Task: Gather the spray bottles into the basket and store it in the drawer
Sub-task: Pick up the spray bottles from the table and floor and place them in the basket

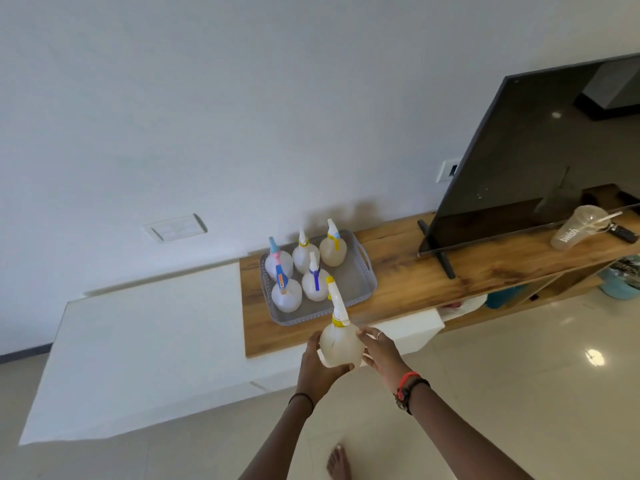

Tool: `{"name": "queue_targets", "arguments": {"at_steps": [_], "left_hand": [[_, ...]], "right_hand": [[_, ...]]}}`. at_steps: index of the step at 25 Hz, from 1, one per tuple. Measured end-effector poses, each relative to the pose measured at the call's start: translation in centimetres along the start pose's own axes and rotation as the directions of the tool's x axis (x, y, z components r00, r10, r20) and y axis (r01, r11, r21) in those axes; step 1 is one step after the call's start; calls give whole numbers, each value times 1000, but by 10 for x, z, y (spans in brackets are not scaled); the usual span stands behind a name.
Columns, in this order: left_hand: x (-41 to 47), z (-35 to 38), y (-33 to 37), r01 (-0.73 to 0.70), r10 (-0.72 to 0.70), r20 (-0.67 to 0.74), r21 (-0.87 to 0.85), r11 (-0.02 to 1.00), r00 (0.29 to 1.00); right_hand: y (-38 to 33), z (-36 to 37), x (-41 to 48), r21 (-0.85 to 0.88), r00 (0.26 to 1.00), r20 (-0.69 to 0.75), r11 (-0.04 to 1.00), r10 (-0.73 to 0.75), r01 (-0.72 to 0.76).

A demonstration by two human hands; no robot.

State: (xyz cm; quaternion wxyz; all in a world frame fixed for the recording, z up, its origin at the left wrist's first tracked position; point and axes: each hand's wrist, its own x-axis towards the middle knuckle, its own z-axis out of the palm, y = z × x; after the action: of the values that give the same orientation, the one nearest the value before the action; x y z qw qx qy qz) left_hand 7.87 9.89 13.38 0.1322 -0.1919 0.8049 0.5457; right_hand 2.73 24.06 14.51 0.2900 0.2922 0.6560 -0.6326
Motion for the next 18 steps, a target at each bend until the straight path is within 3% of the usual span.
{"name": "queue_targets", "arguments": {"at_steps": [11, 18], "left_hand": [[134, 24, 35, -100, 103, 74, -51, 994, 992], [185, 51, 35, -19, 36, 108, -154, 988, 993]], "right_hand": [[-67, -8, 106, 147, 1000, -27, 989, 0, 4], [-78, -20, 166, 154, 999, -32, 988, -11, 15]]}}
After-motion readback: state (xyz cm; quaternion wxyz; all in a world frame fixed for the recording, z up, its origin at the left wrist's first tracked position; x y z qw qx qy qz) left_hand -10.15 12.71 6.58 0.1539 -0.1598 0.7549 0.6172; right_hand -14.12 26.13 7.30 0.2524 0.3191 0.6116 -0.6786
